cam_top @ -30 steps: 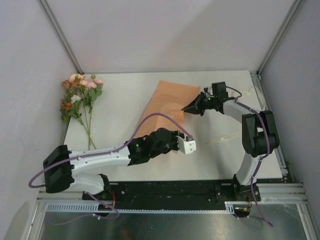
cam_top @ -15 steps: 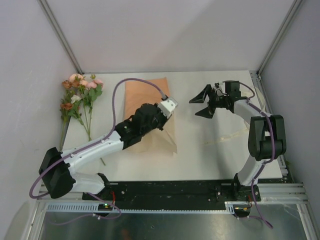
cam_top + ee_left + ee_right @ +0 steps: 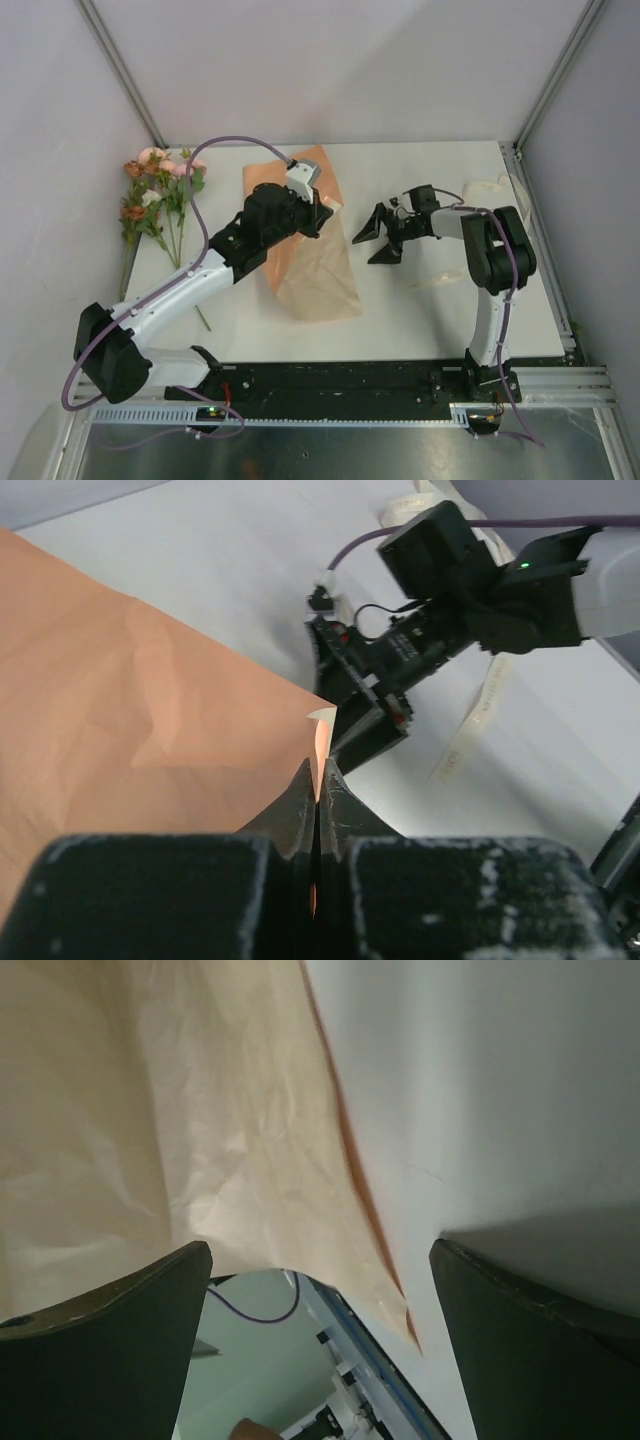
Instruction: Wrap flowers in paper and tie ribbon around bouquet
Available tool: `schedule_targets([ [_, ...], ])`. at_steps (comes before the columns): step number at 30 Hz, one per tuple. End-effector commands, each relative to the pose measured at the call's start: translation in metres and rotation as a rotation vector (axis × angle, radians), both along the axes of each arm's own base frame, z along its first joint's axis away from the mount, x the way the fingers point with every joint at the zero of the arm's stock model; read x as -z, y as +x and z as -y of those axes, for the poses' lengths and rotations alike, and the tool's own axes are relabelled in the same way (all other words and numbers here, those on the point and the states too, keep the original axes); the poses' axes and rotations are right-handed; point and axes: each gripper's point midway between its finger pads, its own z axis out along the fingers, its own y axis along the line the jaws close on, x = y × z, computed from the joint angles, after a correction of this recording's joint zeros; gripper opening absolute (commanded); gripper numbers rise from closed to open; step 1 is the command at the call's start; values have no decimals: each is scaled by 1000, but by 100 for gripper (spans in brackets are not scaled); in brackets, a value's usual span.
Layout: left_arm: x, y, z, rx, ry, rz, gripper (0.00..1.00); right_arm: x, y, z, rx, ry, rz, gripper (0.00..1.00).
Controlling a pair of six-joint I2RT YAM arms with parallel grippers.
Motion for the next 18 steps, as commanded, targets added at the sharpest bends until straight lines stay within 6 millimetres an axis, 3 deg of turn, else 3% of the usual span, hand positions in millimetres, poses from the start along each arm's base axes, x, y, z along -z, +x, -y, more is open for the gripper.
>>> schedule_targets([
  [1, -49, 2, -4, -6, -172, 8, 0, 10, 35, -20, -42, -18, 148, 99],
  [8, -74, 6, -19, -21, -256, 5, 0, 38, 49, -45, -138, -227, 209, 98],
  [18, -69, 9, -19, -32, -279, -37, 0, 66, 41, -60, -351, -599, 263, 68],
])
